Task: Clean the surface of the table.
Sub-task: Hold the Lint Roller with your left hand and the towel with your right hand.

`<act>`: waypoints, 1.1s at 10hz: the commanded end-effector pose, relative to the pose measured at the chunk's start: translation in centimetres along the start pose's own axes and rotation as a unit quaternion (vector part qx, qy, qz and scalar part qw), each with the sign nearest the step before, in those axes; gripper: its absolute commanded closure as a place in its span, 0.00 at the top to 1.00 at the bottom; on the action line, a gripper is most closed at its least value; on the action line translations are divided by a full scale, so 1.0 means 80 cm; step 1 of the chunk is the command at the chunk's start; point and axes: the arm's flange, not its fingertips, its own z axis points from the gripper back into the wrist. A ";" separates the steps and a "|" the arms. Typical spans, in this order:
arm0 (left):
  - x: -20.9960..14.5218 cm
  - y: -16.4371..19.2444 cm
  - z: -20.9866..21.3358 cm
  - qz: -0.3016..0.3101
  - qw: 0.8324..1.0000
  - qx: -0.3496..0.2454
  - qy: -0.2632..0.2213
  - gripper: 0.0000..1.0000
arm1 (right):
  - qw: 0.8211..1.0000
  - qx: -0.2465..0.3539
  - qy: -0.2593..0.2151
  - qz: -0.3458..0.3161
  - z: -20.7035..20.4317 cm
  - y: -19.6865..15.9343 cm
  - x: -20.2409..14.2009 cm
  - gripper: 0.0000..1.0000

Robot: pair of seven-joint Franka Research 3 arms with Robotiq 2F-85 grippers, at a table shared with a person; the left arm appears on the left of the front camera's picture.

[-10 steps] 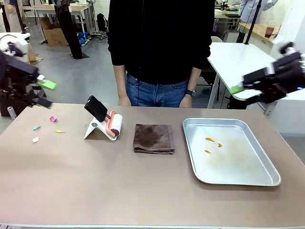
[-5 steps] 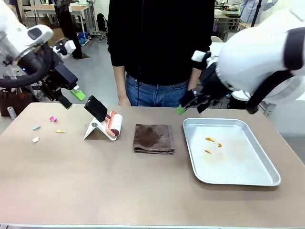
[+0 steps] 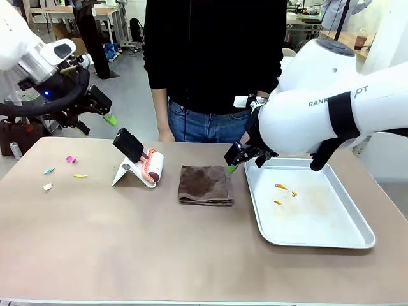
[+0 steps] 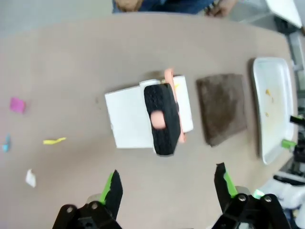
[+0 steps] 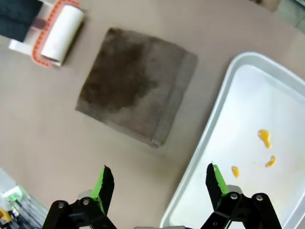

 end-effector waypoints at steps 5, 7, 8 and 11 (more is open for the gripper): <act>0.004 0.005 -0.031 0.018 1.000 -0.020 -0.003 1.00 | 0.999 0.004 0.012 -0.041 -0.002 0.002 0.008 1.00; 0.004 0.005 -0.031 0.018 1.000 -0.020 -0.003 1.00 | 0.999 0.004 0.012 -0.041 -0.002 0.002 0.008 1.00; 0.004 0.005 -0.031 0.018 1.000 -0.020 -0.003 1.00 | 0.999 0.004 0.012 -0.041 -0.002 0.002 0.008 1.00; 0.027 0.007 -0.050 0.027 0.999 -0.003 0.021 1.00 | 0.994 -0.015 0.012 -0.107 -0.028 0.019 0.050 1.00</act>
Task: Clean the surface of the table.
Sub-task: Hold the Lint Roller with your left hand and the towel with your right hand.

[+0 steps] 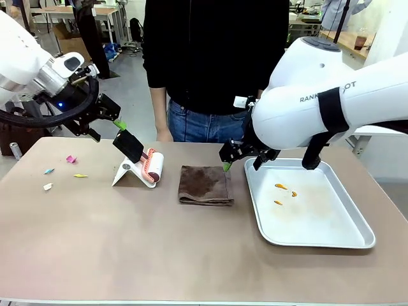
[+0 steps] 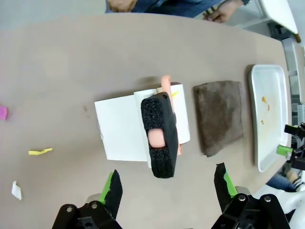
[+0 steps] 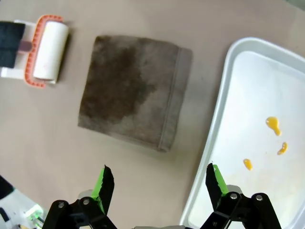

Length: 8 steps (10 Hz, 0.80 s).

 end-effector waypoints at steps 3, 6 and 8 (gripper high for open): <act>0.029 -0.009 -0.037 0.017 0.999 0.013 0.047 1.00 | 0.997 -0.046 0.029 -0.063 -0.066 0.046 0.068 1.00; 0.035 -0.010 -0.054 0.014 0.999 -0.002 0.052 1.00 | 0.988 -0.086 0.044 -0.119 -0.109 0.051 0.091 1.00; 0.033 -0.016 -0.059 0.013 0.998 -0.005 0.056 1.00 | 0.984 -0.098 0.052 -0.137 -0.128 0.050 0.097 1.00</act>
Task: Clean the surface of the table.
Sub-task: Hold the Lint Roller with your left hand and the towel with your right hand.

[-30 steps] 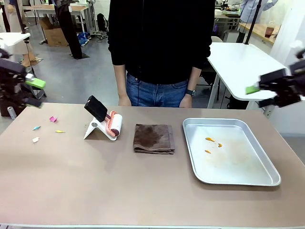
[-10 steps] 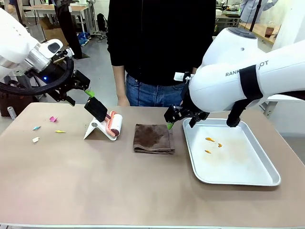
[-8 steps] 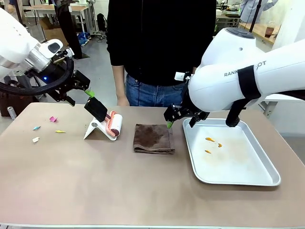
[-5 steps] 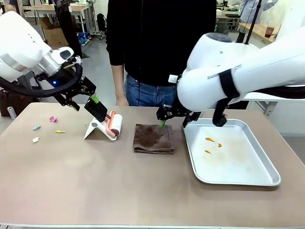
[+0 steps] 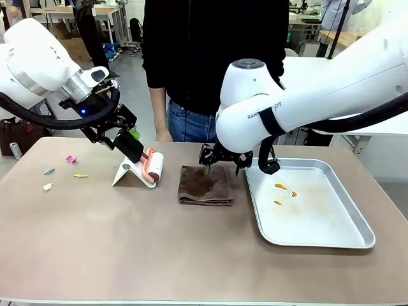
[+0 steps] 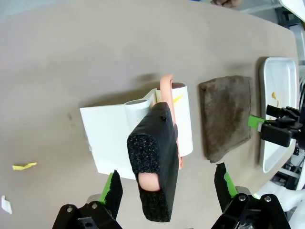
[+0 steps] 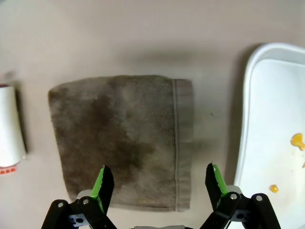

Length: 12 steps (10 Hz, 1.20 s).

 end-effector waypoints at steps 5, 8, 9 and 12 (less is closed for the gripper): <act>-0.002 -0.003 -0.003 0.018 0.999 -0.038 0.003 1.00 | 0.998 -0.030 0.021 -0.055 -0.032 0.002 0.024 1.00; -0.004 0.012 0.004 0.037 0.999 -0.024 -0.007 1.00 | 0.998 -0.025 0.035 -0.053 -0.037 -0.001 0.022 1.00; -0.003 0.014 0.004 0.040 0.999 -0.032 -0.008 1.00 | 0.998 -0.020 0.036 -0.052 -0.037 -0.001 0.021 1.00; -0.001 0.016 -0.007 0.052 0.998 -0.045 0.002 1.00 | 0.997 -0.013 0.044 -0.058 -0.039 -0.003 0.023 1.00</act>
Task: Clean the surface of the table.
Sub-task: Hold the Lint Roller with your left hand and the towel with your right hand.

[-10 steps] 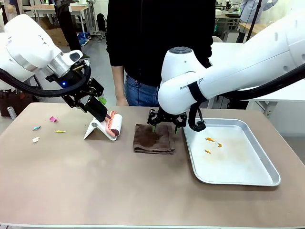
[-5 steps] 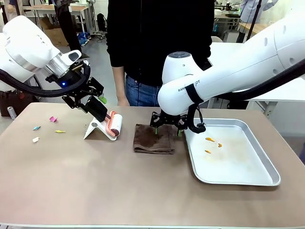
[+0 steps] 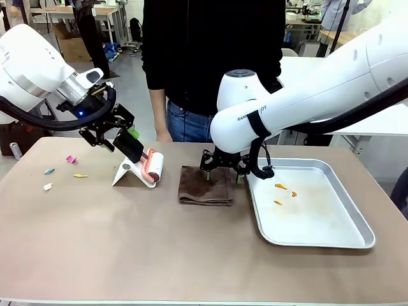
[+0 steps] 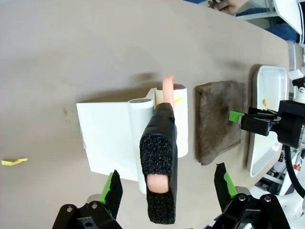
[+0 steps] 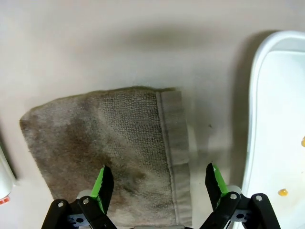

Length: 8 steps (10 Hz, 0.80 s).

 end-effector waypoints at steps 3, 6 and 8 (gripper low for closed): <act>-0.001 -0.016 -0.010 0.013 1.000 -0.009 0.001 1.00 | 1.000 -0.004 0.019 -0.010 -0.002 0.005 0.005 1.00; -0.002 -0.026 -0.011 0.017 1.000 -0.004 -0.004 1.00 | 1.000 -0.005 0.031 -0.006 -0.012 0.006 0.008 1.00; -0.001 -0.021 -0.010 0.021 1.000 0.004 -0.004 1.00 | 1.000 -0.006 0.031 -0.004 -0.013 0.007 0.009 1.00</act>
